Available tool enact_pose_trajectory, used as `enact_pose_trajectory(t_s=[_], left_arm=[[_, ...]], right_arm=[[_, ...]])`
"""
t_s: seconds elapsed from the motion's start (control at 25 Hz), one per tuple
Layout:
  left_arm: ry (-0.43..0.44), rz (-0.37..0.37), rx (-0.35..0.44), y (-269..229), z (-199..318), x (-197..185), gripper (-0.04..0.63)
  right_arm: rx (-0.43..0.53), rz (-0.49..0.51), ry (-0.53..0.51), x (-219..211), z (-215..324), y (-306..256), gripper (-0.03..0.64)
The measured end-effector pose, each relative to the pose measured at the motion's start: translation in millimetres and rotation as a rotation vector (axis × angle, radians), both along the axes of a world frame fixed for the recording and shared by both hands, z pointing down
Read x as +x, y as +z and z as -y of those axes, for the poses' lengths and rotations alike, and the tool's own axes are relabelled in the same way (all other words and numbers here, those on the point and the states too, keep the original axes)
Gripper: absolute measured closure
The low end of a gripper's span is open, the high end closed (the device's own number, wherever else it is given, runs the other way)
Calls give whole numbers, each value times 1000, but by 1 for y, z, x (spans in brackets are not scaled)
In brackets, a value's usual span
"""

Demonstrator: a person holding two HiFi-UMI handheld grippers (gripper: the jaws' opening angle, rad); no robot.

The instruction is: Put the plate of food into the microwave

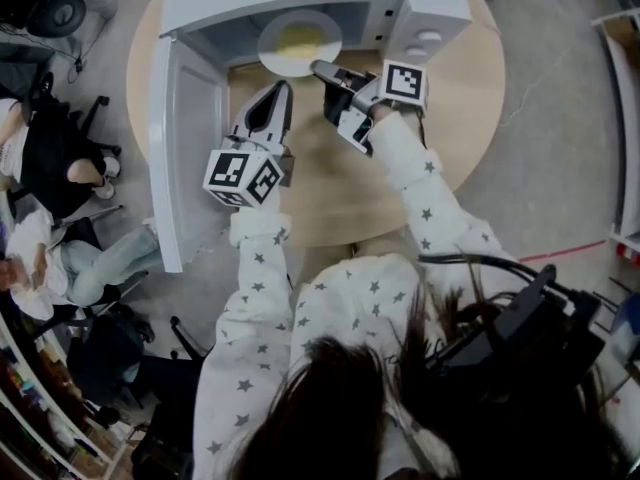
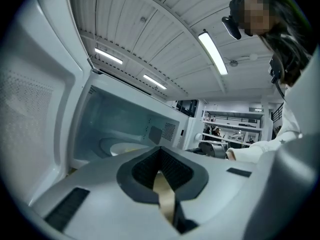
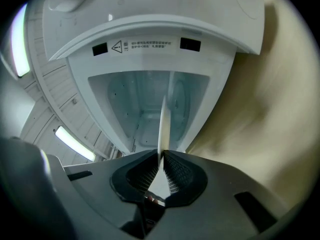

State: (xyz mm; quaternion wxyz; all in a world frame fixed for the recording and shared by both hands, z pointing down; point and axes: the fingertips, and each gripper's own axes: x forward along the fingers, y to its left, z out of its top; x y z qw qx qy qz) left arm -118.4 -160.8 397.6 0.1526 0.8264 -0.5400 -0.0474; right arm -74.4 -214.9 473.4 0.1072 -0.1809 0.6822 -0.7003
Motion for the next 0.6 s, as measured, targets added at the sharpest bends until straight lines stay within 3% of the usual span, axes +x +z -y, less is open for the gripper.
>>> enact_pose_trajectory(t_s=[0.6], left_arm=[[30, -22, -40, 18, 19, -13, 594]], right_arm=[[-61, -22, 52, -23, 28, 25, 589]])
